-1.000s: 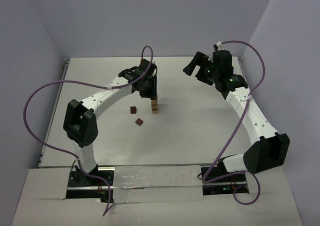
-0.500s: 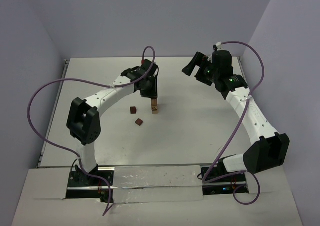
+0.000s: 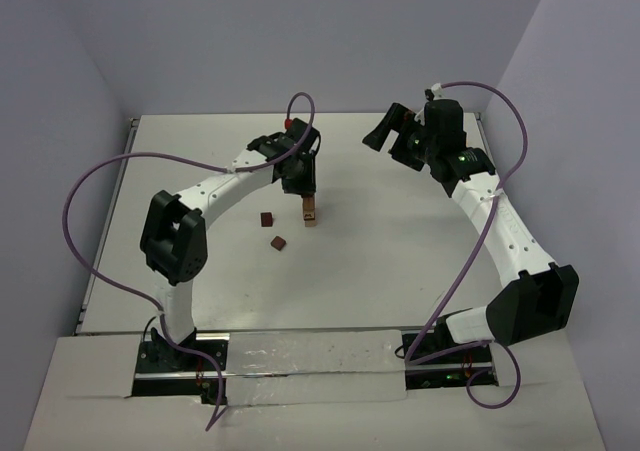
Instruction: Build the wood block tower
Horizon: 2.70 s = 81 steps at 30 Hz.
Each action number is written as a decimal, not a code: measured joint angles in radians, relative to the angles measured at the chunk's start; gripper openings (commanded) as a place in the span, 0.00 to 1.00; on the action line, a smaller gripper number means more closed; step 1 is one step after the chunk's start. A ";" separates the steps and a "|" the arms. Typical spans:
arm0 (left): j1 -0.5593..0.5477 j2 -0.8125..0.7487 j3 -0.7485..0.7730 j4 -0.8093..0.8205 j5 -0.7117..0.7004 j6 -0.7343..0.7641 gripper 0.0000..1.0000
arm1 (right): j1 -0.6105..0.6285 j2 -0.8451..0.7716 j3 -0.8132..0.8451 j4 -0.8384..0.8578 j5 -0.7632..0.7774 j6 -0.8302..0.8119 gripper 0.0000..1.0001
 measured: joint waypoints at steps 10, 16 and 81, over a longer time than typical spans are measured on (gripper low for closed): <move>0.000 0.016 0.016 -0.004 -0.012 0.000 0.17 | 0.000 0.001 0.000 -0.005 -0.006 0.003 1.00; 0.000 0.018 0.020 -0.004 -0.012 0.000 0.22 | 0.000 0.001 0.001 -0.005 -0.009 0.003 1.00; 0.000 0.048 0.047 -0.010 -0.019 0.001 0.45 | 0.000 0.016 0.006 -0.006 -0.035 0.025 1.00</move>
